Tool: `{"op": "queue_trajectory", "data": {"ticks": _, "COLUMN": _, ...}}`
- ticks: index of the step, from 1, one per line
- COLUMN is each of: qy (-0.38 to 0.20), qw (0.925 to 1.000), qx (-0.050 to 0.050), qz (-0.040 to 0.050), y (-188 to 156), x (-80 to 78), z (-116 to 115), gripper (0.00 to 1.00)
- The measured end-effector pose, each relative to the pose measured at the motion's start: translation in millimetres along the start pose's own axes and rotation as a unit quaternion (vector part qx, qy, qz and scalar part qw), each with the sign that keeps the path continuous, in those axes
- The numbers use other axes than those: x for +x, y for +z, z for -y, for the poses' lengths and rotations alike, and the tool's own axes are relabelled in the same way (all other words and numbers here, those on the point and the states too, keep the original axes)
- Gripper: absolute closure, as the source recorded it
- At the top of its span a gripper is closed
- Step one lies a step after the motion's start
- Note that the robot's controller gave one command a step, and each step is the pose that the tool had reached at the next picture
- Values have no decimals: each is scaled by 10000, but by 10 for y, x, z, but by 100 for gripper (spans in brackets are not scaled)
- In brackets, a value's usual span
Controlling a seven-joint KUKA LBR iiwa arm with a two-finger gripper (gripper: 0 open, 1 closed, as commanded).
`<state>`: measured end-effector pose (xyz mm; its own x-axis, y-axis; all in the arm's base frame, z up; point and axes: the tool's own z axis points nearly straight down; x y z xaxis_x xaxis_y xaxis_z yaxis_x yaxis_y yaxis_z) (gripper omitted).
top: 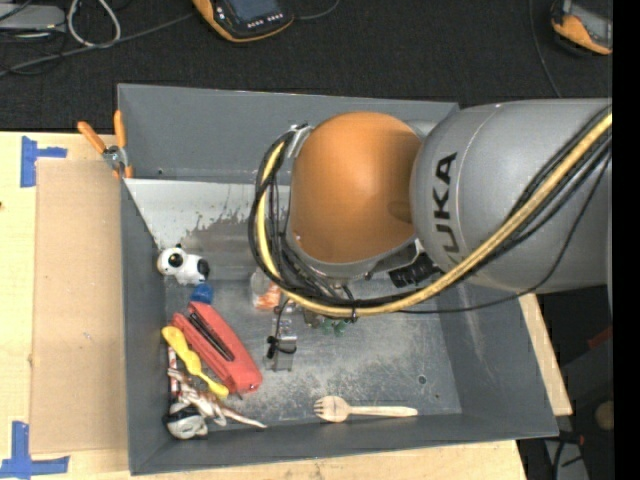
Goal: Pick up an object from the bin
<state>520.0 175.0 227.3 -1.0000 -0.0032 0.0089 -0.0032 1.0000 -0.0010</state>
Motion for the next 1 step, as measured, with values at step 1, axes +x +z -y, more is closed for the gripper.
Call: {"op": "queue_trajectory", "data": {"ticks": 1, "qy": 25, "qw": 10000, "qx": -6, "qz": 35, "y": -37, "x": -18, "z": 13, "gripper": 0}}
